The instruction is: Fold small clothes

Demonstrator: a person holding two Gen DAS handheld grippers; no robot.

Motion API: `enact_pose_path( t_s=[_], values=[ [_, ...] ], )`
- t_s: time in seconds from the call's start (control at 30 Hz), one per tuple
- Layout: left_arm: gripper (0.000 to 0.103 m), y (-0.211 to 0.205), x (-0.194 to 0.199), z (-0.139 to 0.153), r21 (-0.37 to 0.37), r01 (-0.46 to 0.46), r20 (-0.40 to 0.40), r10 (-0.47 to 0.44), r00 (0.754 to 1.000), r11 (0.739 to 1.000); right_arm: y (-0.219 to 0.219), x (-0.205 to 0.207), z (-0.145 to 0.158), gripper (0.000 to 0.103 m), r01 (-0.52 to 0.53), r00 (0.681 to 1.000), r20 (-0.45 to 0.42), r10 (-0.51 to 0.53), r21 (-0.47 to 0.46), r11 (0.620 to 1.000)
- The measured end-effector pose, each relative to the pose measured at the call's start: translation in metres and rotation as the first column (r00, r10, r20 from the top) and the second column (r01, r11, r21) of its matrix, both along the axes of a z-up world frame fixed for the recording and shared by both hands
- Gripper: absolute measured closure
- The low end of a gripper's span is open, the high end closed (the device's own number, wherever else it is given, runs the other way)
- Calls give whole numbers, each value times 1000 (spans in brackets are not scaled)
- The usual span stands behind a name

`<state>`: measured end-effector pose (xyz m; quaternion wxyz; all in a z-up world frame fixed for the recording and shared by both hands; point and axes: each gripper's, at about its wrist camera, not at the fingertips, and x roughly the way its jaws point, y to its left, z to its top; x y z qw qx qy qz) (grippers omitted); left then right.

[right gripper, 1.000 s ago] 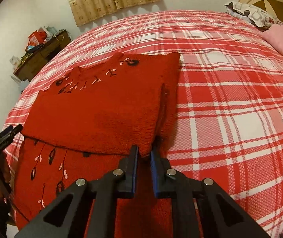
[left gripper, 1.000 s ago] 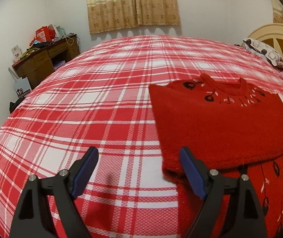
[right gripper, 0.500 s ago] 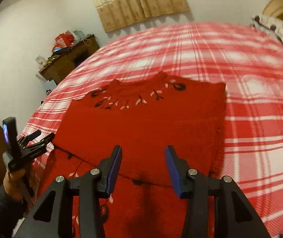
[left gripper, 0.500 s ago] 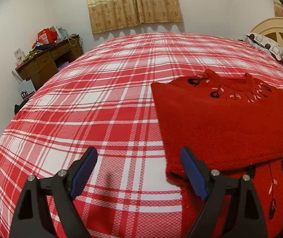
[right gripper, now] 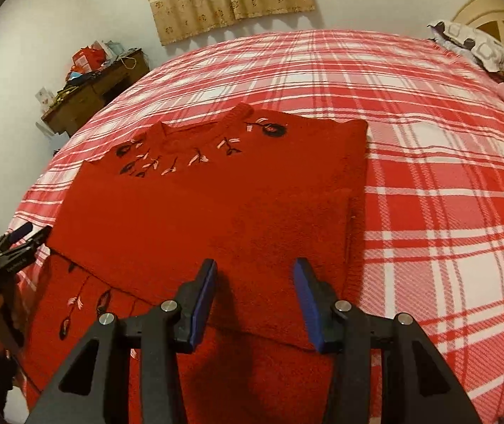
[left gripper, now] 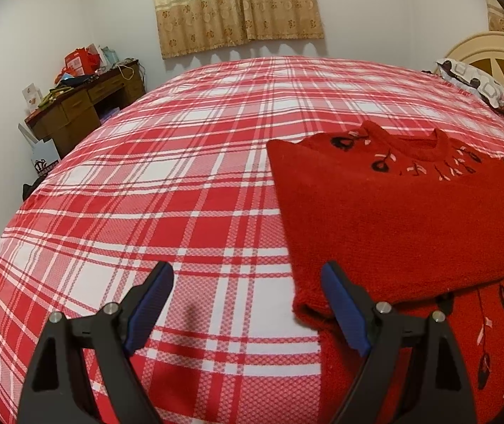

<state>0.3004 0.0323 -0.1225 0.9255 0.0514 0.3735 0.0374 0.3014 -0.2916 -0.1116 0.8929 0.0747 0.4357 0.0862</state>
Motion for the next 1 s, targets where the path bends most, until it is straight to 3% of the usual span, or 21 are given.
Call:
enact_pose_path(
  t_s=[0.23, 0.33, 0.5, 0.77, 1.0],
  values=[
    [11, -3, 1, -2, 9, 0, -6, 1, 1000, 1000, -10, 5, -3, 57, 45, 999, -8, -45, 42, 998],
    [11, -4, -3, 1, 20, 7, -1, -6, 1000, 1000, -3, -1, -2, 57, 28, 1000, 3, -28, -13, 1000],
    [11, -7, -16, 8, 10, 27, 0, -27, 1000, 1000, -9, -11, 3, 57, 50, 999, 12, -51, 30, 998],
    [11, -15, -27, 11, -2, 61, -3, -61, 998, 998, -3, -31, 6, 56, 41, 999, 14, -41, -15, 999],
    [11, -20, -42, 16, -33, 83, 4, -83, 997, 996, 1, -53, 9, 49, 34, 999, 20, -33, -11, 999]
  ],
)
